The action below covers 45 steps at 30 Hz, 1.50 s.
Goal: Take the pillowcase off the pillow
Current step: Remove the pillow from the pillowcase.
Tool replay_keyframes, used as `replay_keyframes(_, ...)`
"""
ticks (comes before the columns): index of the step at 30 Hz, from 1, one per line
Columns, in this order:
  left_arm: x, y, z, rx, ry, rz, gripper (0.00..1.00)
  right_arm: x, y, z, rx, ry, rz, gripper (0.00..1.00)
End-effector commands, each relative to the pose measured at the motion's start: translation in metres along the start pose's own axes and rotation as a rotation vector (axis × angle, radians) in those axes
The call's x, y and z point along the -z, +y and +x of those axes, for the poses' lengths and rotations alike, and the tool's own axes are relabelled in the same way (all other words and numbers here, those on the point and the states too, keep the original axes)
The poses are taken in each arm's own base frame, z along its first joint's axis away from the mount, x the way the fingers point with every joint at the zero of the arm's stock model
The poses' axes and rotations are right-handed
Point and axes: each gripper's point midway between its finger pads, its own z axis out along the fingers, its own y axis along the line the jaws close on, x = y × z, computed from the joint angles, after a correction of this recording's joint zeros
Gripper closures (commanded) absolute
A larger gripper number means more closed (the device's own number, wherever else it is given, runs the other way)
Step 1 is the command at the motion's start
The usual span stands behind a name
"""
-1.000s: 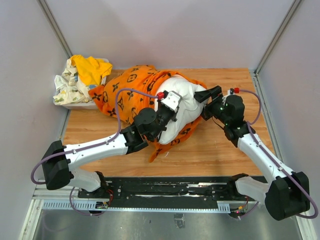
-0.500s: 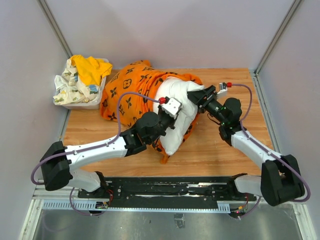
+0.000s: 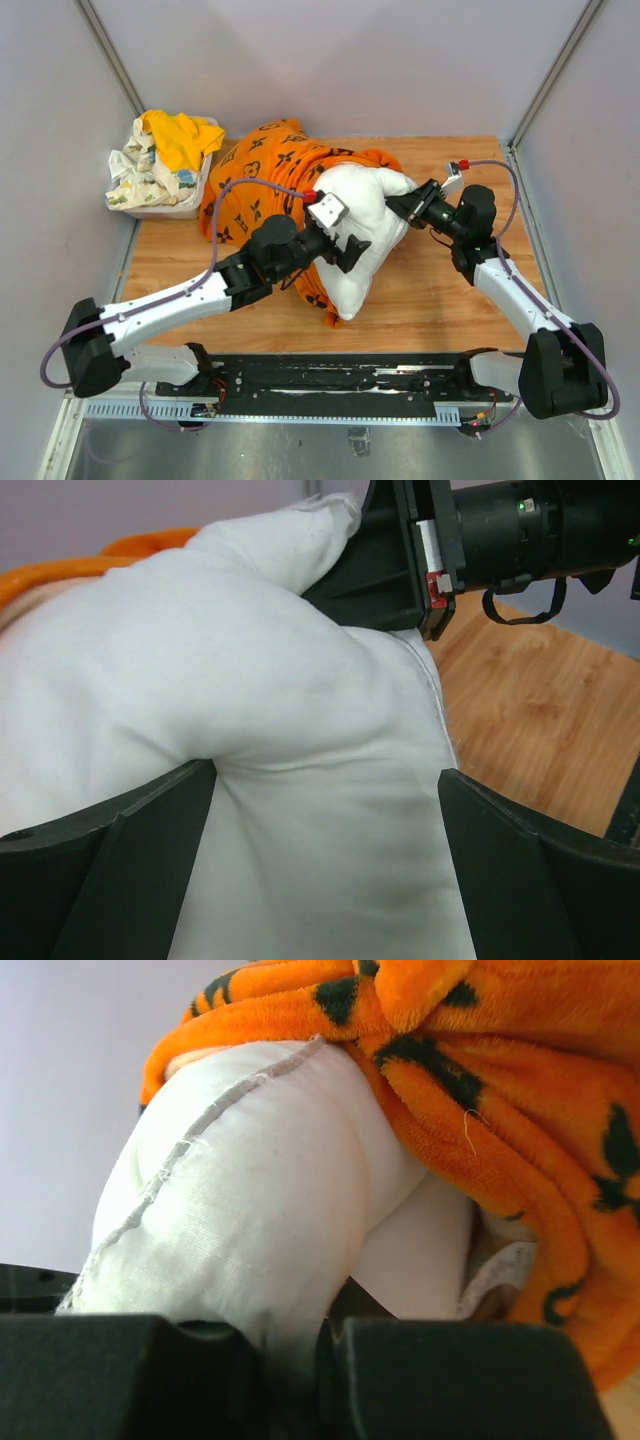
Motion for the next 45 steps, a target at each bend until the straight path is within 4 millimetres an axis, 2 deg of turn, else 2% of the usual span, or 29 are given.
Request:
replay_keyframes(1,0.041,-0.027,-0.053,0.082,-0.139,0.23,0.01,0.019,-0.015,-0.005,0.222,0.041,0.193,0.99)
replay_keyframes(3,0.062,-0.046,-0.072,0.061,-0.202,0.365,0.01,0.02,-0.028,-0.009,0.22,0.043,0.238,0.99)
replay_keyframes(4,0.072,-0.054,-0.075,0.039,-0.232,0.419,0.01,0.021,-0.036,-0.011,0.211,0.049,0.266,0.99)
replay_keyframes(6,0.088,-0.058,-0.08,-0.007,-0.292,0.457,0.01,0.025,-0.055,-0.017,0.195,0.063,0.333,0.99)
replay_keyframes(9,0.096,-0.04,-0.084,-0.031,-0.327,0.36,0.01,0.031,-0.075,-0.021,0.203,0.106,0.422,0.99)
replay_keyframes(13,0.094,-0.009,-0.082,-0.048,-0.32,0.186,0.01,0.042,-0.092,-0.026,0.201,0.111,0.508,0.99)
replay_keyframes(16,0.086,0.013,-0.075,-0.072,-0.288,0.064,0.01,0.046,-0.097,-0.029,0.199,0.091,0.534,0.95)
replay_keyframes(19,0.068,0.026,-0.061,-0.098,-0.227,-0.016,0.01,0.042,-0.101,-0.026,0.185,0.104,0.521,0.94)
replay_keyframes(25,0.013,0.047,-0.027,-0.154,-0.071,-0.101,0.01,0.037,-0.102,-0.016,0.16,0.147,0.487,0.94)
replay_keyframes(29,-0.023,0.072,-0.001,-0.161,0.027,-0.178,0.01,0.034,-0.098,-0.013,0.164,0.165,0.462,0.94)
replay_keyframes(33,-0.049,0.091,0.032,-0.158,0.123,-0.232,0.01,0.035,-0.092,-0.012,0.178,0.17,0.442,0.93)
replay_keyframes(36,-0.058,0.102,0.048,-0.135,0.154,-0.256,0.01,0.037,-0.089,-0.013,0.189,0.165,0.436,0.93)
replay_keyframes(39,-0.058,0.121,0.057,-0.106,0.176,-0.308,0.01,0.037,-0.086,-0.013,0.191,0.165,0.429,0.93)
replay_keyframes(42,-0.049,0.137,0.053,-0.069,0.164,-0.344,0.01,0.037,-0.083,-0.013,0.194,0.158,0.422,0.93)
replay_keyframes(45,-0.035,0.145,0.041,-0.027,0.114,-0.331,0.01,0.039,-0.082,-0.016,0.196,0.146,0.421,0.93)
